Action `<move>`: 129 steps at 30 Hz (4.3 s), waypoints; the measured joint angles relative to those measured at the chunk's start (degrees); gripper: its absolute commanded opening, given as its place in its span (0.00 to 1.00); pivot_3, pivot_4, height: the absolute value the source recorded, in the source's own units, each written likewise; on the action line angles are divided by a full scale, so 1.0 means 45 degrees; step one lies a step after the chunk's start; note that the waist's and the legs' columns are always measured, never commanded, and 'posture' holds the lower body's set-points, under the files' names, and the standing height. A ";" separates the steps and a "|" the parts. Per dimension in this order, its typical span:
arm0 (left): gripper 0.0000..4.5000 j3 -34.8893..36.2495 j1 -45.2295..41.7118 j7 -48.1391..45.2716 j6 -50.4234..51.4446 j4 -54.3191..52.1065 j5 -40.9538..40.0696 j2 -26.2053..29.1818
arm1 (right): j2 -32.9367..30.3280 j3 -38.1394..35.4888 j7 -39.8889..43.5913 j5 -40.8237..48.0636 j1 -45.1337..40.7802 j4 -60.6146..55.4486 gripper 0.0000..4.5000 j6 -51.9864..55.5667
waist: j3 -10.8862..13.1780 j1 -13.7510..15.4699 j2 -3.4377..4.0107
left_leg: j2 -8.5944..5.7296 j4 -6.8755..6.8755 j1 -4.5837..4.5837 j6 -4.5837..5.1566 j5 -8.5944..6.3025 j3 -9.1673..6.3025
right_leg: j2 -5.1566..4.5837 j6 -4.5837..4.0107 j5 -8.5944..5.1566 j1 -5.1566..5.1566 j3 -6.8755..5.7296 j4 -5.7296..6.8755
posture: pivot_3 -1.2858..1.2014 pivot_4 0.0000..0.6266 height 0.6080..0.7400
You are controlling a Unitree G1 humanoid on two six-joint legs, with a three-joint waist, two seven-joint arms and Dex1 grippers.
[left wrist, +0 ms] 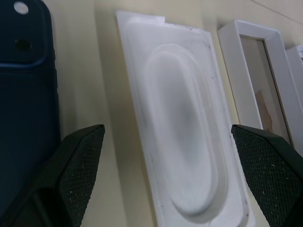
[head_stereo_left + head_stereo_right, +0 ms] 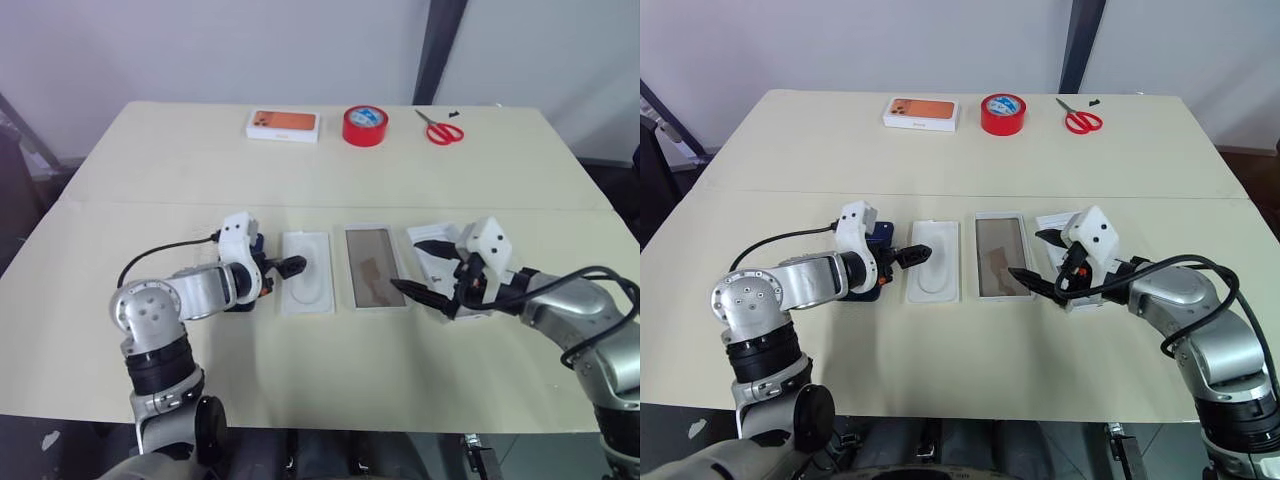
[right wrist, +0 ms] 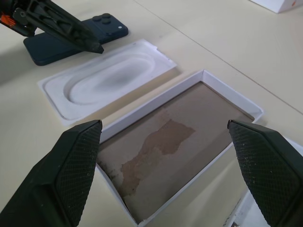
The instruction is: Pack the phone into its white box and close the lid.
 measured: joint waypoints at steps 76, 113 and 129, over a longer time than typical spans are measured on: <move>0.00 0.4327 -0.2036 0.1854 -0.0001 0.2255 -0.2624 -0.0073 | 0.1492 0.6335 0.2935 -0.5101 -0.3408 0.0548 0.76 -0.0860 | 0.0012 0.0011 -0.0039 | -0.0014 -0.0001 0.0000 -0.0067 0.0031 -0.0016 | -0.0006 0.0001 0.0001 -0.0009 -0.0004 0.0006 | 0.52 0.24 0.88; 0.00 0.0869 -0.1020 0.4969 -0.0005 0.1832 -0.4119 -0.1906 | -0.0293 0.3259 0.2442 -0.3660 -0.2207 0.0526 0.76 -0.0651 | 0.0013 0.0001 -0.0045 | -0.0012 -0.0005 -0.0001 -0.0065 0.0032 -0.0017 | -0.0001 0.0000 0.0000 -0.0008 -0.0001 0.0004 | 0.52 0.24 0.88; 0.98 -0.0468 -0.0796 0.6050 -0.1650 0.2032 -0.6829 -0.0344 | -0.0193 0.3386 0.2320 -0.3673 -0.2335 0.0818 0.78 -0.0873 | 0.0013 -0.0011 -0.0044 | -0.0011 -0.0005 0.0001 -0.0066 0.0033 -0.0018 | -0.0002 0.0000 0.0000 -0.0010 -0.0001 0.0006 | 0.52 0.24 0.88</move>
